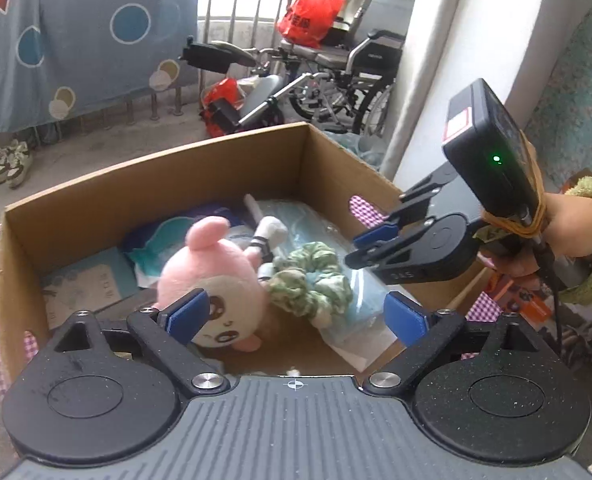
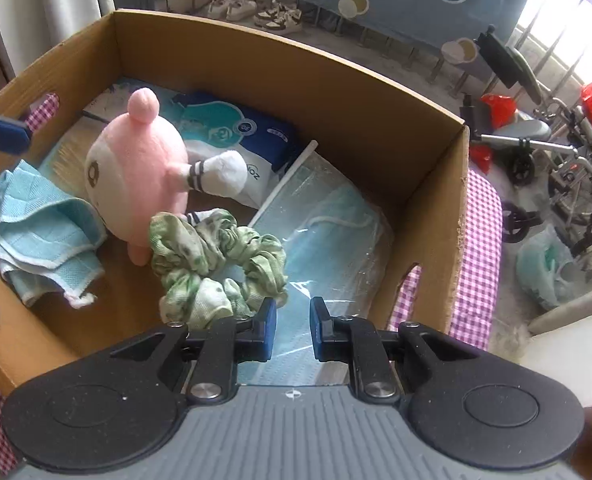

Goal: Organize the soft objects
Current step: 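Carry the green scrunchie over the box and lower it inside with the right gripper, then open the right gripper and press the scrunchie beside the pink doll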

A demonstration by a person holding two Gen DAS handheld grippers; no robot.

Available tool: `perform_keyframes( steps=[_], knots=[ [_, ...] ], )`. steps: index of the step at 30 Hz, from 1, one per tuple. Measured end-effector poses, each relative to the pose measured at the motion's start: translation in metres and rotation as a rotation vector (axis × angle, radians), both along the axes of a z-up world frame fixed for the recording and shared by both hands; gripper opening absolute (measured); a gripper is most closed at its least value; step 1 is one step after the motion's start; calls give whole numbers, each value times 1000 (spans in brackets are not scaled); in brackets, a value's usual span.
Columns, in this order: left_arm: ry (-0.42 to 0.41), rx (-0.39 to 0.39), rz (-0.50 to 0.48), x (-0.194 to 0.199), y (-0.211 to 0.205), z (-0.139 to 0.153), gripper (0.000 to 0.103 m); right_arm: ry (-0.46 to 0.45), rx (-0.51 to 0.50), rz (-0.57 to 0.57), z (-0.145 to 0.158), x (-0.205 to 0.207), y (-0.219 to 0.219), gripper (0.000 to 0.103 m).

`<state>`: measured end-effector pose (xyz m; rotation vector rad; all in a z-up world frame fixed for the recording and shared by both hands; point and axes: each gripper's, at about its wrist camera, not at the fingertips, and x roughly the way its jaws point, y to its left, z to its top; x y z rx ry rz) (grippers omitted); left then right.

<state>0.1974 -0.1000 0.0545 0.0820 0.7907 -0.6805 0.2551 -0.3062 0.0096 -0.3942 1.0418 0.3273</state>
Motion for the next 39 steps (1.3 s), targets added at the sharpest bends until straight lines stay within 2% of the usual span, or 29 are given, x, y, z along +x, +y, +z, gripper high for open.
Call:
perform_keyframes(
  steps=[3,6,8,9,10,12,16,18,24,26,31,35,36,39],
  knots=[
    [-2,14,40,3,16,3,95,-9,-13,-19,5,5,-5,21],
    [-6,25,65,9,29,3,95,-28,64,-42,24,10,-11,25],
    [-8,37,69,13,32,1,95,-36,182,-54,39,17,-15,40],
    [-6,47,67,16,32,0,95,-34,241,-63,44,21,-16,60],
    [-4,58,66,19,32,-2,95,-29,300,-70,49,25,-17,73],
    [9,80,57,24,33,-7,95,-4,384,-66,52,35,-12,74],
    [45,123,43,41,33,-16,93,115,518,-42,42,55,3,74],
    [50,134,35,44,34,-18,93,158,518,-31,34,61,13,74],
    [57,140,18,41,41,-23,93,201,469,2,11,72,38,74],
    [62,132,18,41,43,-23,93,212,478,5,4,76,43,78],
    [69,98,16,37,47,-21,93,227,481,21,-2,76,54,96],
    [82,92,21,36,50,-23,93,197,474,24,-8,68,59,94],
    [85,87,24,36,50,-23,93,196,470,11,-10,67,58,81],
    [88,68,32,33,54,-22,93,224,517,-32,-14,68,51,76]
  ],
)
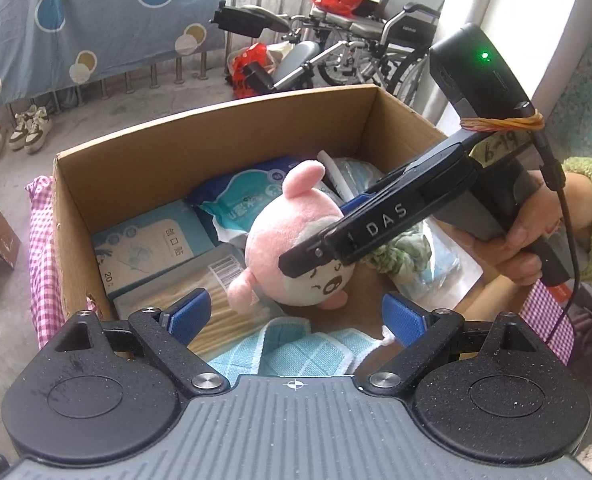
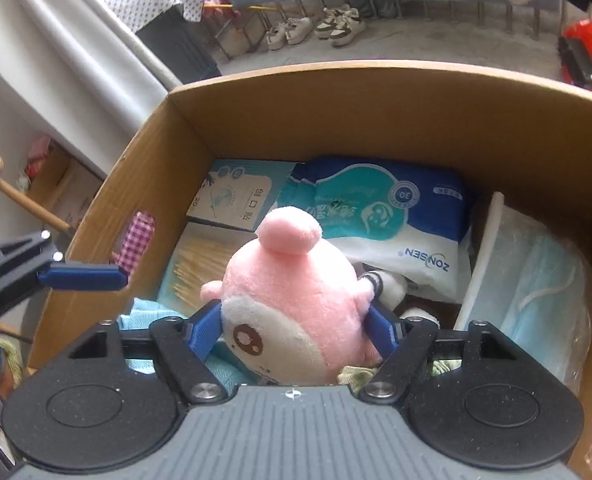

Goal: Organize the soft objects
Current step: 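Open the right gripper and press the scrunchie beside the pink doll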

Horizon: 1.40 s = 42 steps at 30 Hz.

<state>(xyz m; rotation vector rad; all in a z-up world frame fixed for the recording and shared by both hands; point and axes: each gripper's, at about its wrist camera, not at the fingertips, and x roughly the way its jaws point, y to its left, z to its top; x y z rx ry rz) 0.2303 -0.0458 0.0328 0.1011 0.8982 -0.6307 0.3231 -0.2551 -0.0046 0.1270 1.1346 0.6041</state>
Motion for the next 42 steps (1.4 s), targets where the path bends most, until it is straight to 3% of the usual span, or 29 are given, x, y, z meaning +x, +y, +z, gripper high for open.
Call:
perform_keyframes(
  steps=[7,10,14,19,26,31,39,41,42],
  knots=[
    [-8,-30,9,-9,11,4,93,213,124,-65,-2,19,-29,75],
    [-9,-44,10,-10,14,6,93,305,86,-70,-9,29,-33,75],
    [-14,-56,11,-10,16,7,94,337,23,-60,-12,39,-22,77],
    [-11,-72,18,-11,17,7,94,328,-20,-60,-12,49,-8,79],
    [-20,-81,15,-17,17,9,94,279,8,-104,-13,42,-8,79],
    [-21,-94,17,-23,18,12,94,244,-19,-89,-10,38,-8,86],
    [-44,-133,29,-36,26,22,95,83,43,-175,46,31,-43,88],
    [-55,-145,42,-40,31,25,95,47,38,-217,56,30,-54,86],
    [-63,-150,51,-42,33,27,96,48,27,-231,57,30,-58,77]
  ],
)
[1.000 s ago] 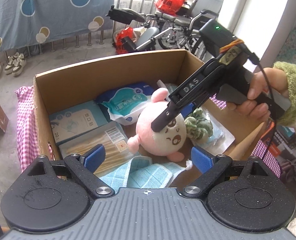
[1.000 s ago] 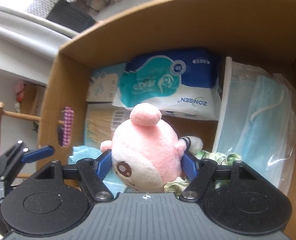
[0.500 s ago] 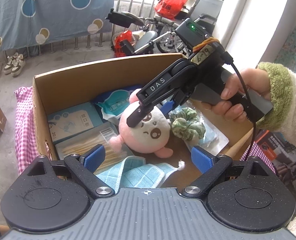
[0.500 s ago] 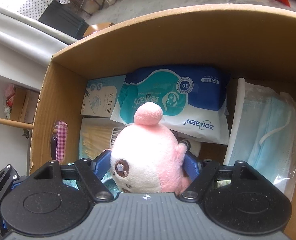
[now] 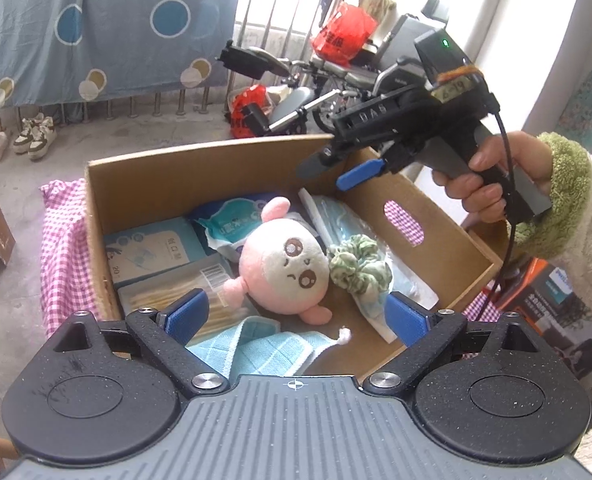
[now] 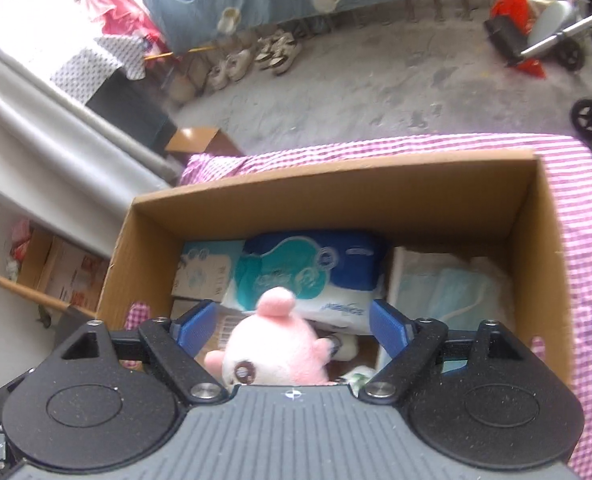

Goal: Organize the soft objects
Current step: 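Open the right gripper and press the scrunchie beside the pink doll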

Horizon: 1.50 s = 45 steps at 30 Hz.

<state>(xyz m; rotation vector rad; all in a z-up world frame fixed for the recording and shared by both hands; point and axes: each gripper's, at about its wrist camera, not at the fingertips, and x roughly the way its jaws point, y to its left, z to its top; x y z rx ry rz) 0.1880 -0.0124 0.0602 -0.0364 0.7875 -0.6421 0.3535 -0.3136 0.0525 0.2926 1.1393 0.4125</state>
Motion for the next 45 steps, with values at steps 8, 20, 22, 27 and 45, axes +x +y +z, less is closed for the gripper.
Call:
perform_keyframes(
  steps=[8,20,22,27,45],
  knots=[
    [-45,-88,79,-26,32,14,100,124,-31,-21,-42,5,1,58],
    [-22,-106,151,-38,56,10,100,167,115,-89,-48,-1,-28,62],
    [-23,-107,153,-40,58,8,100,124,69,3,-33,-14,-21,62],
    [-17,-113,157,-40,62,5,100,84,-122,297,-13,-52,17,62],
    [-35,-139,150,-50,65,8,100,333,-329,359,-91,-49,38,61]
  ],
)
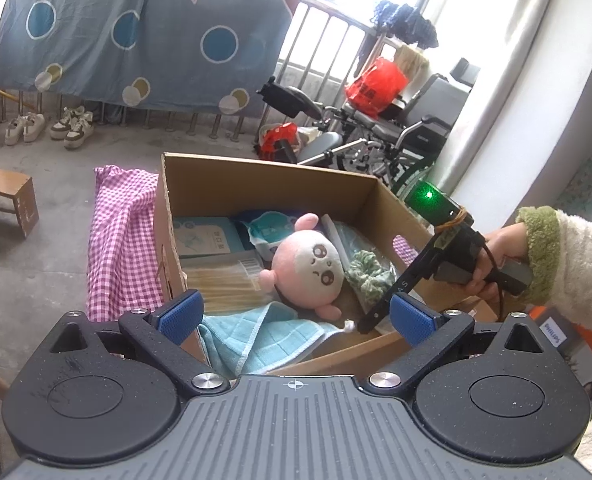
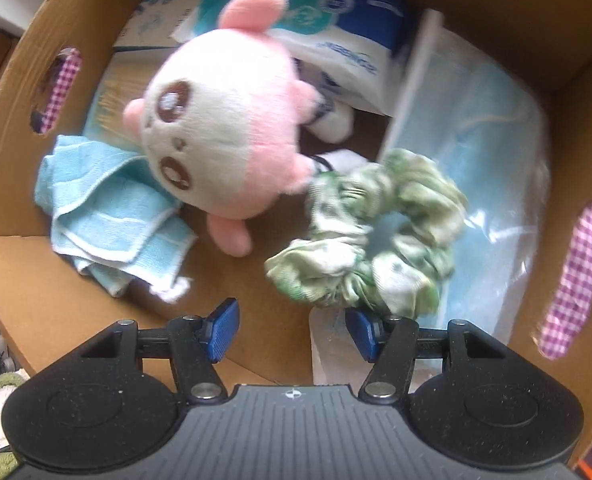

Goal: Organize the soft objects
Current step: 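Open the right gripper and press the scrunchie beside the pink doll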

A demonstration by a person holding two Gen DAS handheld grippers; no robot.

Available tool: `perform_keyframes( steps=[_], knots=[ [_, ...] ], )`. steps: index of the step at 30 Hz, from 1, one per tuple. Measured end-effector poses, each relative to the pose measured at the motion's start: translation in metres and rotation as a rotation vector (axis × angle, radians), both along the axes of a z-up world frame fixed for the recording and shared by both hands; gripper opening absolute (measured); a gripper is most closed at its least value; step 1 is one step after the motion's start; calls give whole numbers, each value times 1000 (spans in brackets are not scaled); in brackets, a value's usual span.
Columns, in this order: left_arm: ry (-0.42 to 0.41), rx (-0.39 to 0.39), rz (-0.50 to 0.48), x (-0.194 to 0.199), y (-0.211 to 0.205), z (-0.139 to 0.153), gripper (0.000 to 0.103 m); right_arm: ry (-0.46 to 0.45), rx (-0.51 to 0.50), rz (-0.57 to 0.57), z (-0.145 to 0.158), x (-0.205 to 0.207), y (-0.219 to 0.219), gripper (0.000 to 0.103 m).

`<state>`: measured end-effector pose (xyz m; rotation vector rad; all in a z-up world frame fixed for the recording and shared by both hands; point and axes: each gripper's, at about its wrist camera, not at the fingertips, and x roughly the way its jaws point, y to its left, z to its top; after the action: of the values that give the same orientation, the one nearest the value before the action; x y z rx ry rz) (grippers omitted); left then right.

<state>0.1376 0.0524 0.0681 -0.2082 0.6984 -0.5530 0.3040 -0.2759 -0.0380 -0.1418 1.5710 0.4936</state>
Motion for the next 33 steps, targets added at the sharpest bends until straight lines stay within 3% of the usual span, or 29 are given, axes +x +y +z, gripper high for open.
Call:
perform_keyframes(
  steps=[8,11,20,23,33],
  knots=[
    [7,-14,-1,-2,5,-3,100,-21,-39,-44,8,-1,-8,63],
    [5,-9,2,-4,6,-3,101,-89,-11,-19,28,-6,0,72],
    [-10,1,16,-17,8,3,102,-256,185,-81,95,-34,-19,78],
    [-13,2,24,-22,10,5,102,-328,249,-112,109,-52,-21,85],
    [-5,-8,70,-46,22,12,102,-532,525,-329,134,-152,-70,86]
  ],
)
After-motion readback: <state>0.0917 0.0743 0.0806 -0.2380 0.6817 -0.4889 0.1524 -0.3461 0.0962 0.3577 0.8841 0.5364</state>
